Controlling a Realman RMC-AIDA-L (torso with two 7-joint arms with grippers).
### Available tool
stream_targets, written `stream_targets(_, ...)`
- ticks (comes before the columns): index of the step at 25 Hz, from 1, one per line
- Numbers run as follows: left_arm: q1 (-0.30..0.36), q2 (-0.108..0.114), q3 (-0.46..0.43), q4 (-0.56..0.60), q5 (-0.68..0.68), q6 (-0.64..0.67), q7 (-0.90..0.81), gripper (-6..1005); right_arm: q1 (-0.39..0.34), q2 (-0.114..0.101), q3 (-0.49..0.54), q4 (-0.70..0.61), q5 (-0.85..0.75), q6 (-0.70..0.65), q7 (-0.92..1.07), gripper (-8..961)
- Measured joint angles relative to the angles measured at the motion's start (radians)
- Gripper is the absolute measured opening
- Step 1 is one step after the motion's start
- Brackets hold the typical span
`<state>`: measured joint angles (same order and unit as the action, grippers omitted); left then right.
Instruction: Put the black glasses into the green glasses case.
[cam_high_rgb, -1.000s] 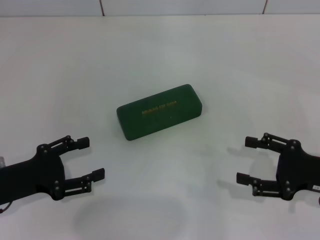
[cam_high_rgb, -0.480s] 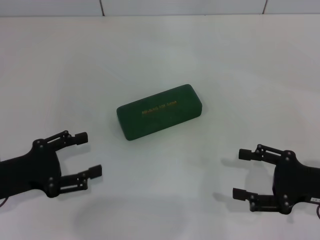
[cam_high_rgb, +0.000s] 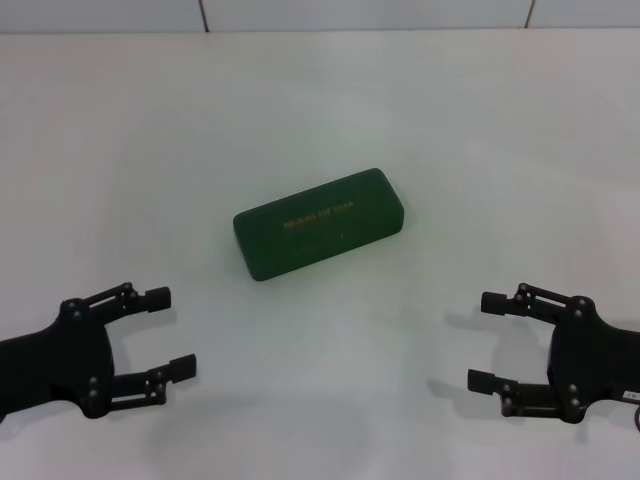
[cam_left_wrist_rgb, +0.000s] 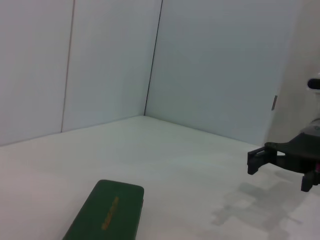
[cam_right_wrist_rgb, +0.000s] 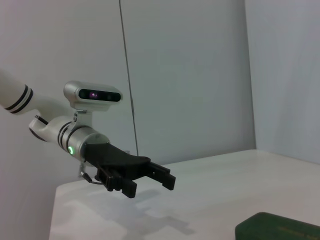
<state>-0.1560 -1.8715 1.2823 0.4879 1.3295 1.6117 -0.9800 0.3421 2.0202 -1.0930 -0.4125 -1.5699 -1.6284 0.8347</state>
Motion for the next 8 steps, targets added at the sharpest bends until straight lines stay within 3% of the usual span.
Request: stream_targets(8, 0.012, 0.0, 0.0, 0.0, 0.001, -0.003, 0.006, 866, 0.001, 0.0, 0.002, 0.0, 0.002, 0.004, 0.0, 829)
